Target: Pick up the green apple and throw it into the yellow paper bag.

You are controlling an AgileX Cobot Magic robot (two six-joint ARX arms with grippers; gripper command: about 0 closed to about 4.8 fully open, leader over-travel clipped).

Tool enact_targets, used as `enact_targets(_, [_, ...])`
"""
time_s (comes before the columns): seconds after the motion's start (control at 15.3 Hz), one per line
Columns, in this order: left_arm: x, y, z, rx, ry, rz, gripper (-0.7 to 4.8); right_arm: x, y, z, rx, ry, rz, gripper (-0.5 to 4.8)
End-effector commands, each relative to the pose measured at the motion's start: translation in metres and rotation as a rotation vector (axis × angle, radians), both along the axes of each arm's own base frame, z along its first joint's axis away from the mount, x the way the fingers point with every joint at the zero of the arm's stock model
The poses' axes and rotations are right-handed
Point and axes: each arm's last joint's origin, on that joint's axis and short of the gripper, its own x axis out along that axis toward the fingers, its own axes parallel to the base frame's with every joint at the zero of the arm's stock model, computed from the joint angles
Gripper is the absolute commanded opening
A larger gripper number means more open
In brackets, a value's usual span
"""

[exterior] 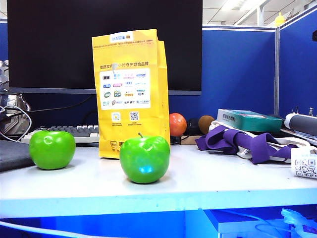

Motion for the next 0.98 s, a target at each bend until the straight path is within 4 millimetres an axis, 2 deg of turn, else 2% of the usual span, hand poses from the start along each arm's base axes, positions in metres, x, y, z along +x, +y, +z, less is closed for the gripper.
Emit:
enact_targets(0.07, [0.0, 0.0, 0.001, -0.003, -0.007, -0.005, 4.15, 0.0, 0.0, -0.002, 0.001, -0.002, 0.001, 4.79])
enact_targets(0.59, [0.0, -0.001, 0.001, -0.001, -0.012, -0.022, 4.15, 0.0, 0.0, -0.001, 0.002, -0.006, 0.001, 4.79])
enact_targets(0.85, [0.0, -0.004, 0.001, -0.205, -0.002, -0.171, 4.15, -0.001, 0.002, 0.002, 0.004, -0.046, 0.077, 4.79])
enact_targets(0.98, [-0.002, -0.007, 0.008, -0.324, -0.062, -0.276, 4.15, -0.003, 0.003, 0.008, 0.074, -0.087, 0.133, 4.79])
